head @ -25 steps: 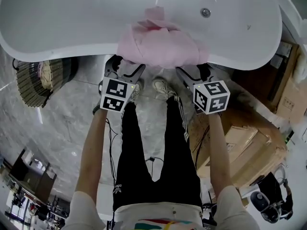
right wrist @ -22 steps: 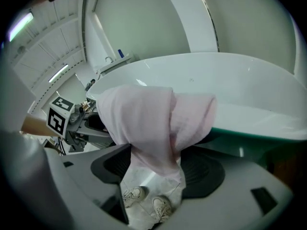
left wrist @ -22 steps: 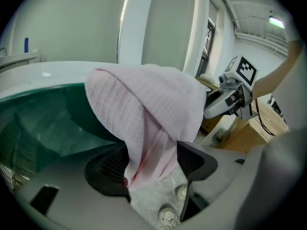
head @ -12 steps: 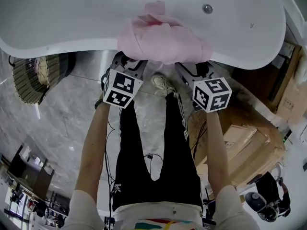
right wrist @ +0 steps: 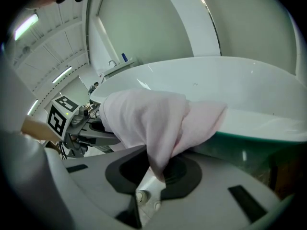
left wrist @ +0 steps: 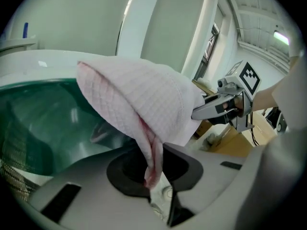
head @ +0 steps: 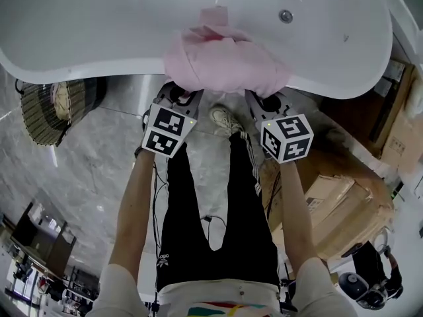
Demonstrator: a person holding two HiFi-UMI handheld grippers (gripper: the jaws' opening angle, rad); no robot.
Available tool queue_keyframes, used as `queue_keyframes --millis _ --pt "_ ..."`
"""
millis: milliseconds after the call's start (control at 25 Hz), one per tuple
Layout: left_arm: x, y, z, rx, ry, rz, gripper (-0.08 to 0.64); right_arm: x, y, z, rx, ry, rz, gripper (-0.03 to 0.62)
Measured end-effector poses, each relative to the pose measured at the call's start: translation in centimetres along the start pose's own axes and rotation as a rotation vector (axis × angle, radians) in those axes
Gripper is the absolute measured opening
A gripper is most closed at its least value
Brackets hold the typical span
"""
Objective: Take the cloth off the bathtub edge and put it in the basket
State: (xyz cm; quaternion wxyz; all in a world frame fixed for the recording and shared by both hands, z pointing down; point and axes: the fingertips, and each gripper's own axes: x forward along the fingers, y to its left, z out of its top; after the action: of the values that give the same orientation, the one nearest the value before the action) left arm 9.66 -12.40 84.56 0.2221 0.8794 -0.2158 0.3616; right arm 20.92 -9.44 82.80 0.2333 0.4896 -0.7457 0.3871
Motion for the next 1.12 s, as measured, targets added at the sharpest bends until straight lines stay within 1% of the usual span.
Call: queue_keyframes --millis 120,240,400,520,640,760,840,1000,1120 --pt "-1.4 -0.6 0.4 -0.003 -0.021 0.000 0.067 -0.7 0.8 0.5 0.014 0.000 0.002 0.064" --pt "-3.5 -1.5 1.8 -0.016 -0.056 -0.003 0.064 -2.5 1.7 1.7 0.036 -0.019 0.014 0.060" --pt "-6.3 -2.4 4.5 0.006 -0.105 0.014 0.064 -4.8 2.6 4.1 -0.019 -0.039 -0.014 0.057" --pt "-8.2 -2.2 6.7 -0.010 -0.132 0.032 0.064 -6.4 3.5 6.2 -0.080 -0.043 -0.020 0.057" --pt "-11.0 -2.5 9.4 0.005 -0.154 0.045 0.064 -8.9 5.2 8.6 -0.099 -0.068 -0.019 0.055" --pt "-14.7 -3.0 12.8 0.021 -0.193 0.066 0.063 -12.3 7.3 11.6 -0.102 -0.110 -0.019 0.055" --pt "-17.6 -3.3 15.4 0.016 -0.235 0.092 0.064 -14.7 8.8 14.0 -0.127 -0.143 -0.024 0.055" --pt "-23.6 -3.9 21.4 -0.024 -0.354 0.171 0.063 -19.5 11.1 20.6 -0.180 -0.244 -0.056 0.055" --pt "-28.4 -5.2 24.6 -0.059 -0.409 0.229 0.063 -23.3 13.5 24.2 -0.149 -0.309 -0.079 0.055"
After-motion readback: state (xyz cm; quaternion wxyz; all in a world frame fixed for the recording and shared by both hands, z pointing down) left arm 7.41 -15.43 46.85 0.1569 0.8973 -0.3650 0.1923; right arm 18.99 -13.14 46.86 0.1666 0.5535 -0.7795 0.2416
